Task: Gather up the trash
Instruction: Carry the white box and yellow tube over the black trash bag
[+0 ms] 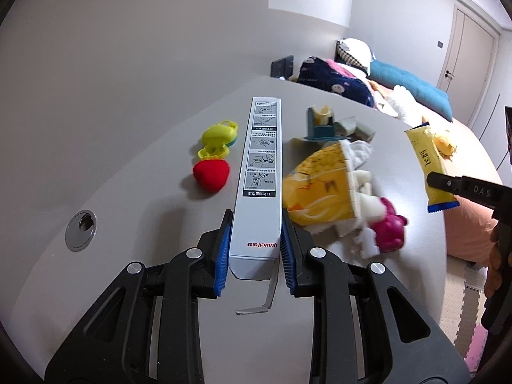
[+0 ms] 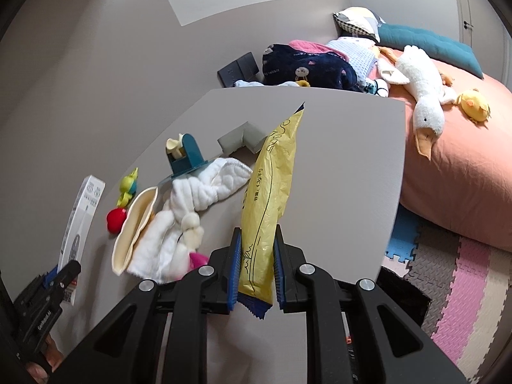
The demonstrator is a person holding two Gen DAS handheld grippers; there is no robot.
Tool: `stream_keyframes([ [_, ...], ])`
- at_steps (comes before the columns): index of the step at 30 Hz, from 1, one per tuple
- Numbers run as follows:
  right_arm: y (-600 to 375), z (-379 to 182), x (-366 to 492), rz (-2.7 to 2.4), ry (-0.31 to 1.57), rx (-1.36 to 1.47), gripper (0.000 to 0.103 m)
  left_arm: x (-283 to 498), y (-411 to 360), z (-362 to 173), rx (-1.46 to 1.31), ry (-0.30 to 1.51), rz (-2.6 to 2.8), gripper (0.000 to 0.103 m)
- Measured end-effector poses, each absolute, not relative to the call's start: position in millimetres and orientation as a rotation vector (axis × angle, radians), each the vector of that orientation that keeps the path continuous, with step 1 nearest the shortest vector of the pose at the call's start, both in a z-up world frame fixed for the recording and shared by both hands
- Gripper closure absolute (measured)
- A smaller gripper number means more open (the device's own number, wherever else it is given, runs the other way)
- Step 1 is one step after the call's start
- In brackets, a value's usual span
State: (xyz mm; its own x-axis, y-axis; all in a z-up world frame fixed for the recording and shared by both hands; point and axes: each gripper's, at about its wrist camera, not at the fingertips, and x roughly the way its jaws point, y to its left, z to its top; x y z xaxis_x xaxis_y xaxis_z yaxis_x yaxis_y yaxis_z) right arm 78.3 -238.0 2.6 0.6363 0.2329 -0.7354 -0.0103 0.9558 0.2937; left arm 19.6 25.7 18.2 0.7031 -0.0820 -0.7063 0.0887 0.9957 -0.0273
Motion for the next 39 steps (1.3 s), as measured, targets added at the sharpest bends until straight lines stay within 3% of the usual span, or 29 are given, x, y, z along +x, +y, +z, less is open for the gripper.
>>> stream_keyframes([
  [39, -344.9, 21.6, -28.0, 0.062, 0.807, 0.272, 0.084, -17.4, -148.5, 21.3, 0.104, 0.783, -0.394, 0.076],
])
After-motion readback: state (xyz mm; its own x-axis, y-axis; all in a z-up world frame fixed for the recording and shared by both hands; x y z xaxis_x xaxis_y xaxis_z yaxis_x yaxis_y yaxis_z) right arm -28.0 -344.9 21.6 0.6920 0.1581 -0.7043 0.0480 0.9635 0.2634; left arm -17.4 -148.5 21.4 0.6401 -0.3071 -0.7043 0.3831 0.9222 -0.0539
